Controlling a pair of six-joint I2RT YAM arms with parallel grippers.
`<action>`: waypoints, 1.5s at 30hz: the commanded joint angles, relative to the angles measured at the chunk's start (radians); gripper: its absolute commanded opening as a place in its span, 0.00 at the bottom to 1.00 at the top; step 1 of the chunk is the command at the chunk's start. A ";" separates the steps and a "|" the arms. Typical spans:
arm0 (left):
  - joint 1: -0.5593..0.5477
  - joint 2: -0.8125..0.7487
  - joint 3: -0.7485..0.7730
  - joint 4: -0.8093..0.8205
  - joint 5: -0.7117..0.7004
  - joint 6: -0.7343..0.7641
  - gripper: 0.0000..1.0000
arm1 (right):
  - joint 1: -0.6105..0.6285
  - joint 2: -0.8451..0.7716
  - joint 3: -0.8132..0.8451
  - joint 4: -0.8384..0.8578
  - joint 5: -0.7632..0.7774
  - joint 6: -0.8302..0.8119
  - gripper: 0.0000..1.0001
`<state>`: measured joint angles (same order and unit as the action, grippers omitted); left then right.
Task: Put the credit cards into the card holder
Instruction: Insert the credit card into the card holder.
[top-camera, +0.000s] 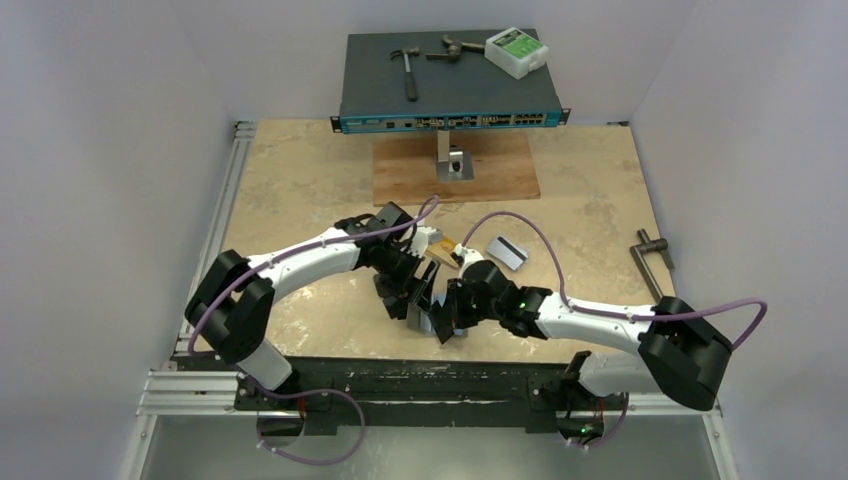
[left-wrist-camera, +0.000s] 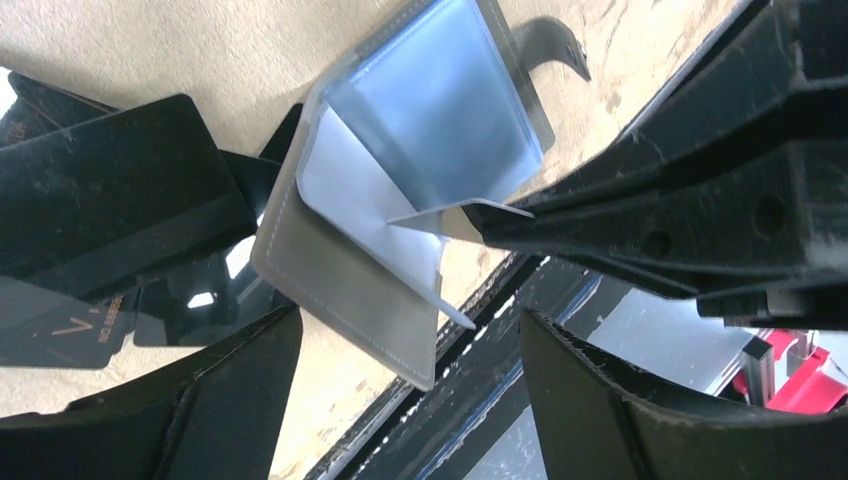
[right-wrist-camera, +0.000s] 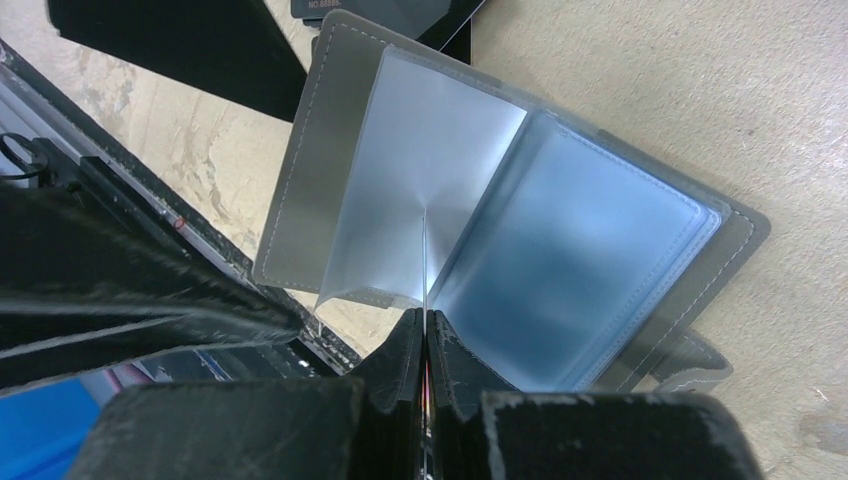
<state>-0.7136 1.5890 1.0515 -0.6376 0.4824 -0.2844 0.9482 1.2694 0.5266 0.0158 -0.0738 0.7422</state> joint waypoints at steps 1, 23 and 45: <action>0.009 0.047 0.013 0.068 0.018 -0.022 0.72 | 0.004 -0.009 0.034 0.019 -0.010 -0.016 0.00; 0.014 0.060 0.031 0.071 -0.063 0.049 0.28 | 0.000 -0.218 -0.084 -0.116 0.086 0.092 0.00; 0.010 0.049 0.038 0.072 -0.061 0.062 0.28 | -0.014 -0.341 -0.175 -0.229 0.141 0.189 0.00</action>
<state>-0.7071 1.6768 1.0565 -0.5880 0.4156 -0.2420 0.9360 0.9104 0.3489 -0.2523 0.0608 0.9207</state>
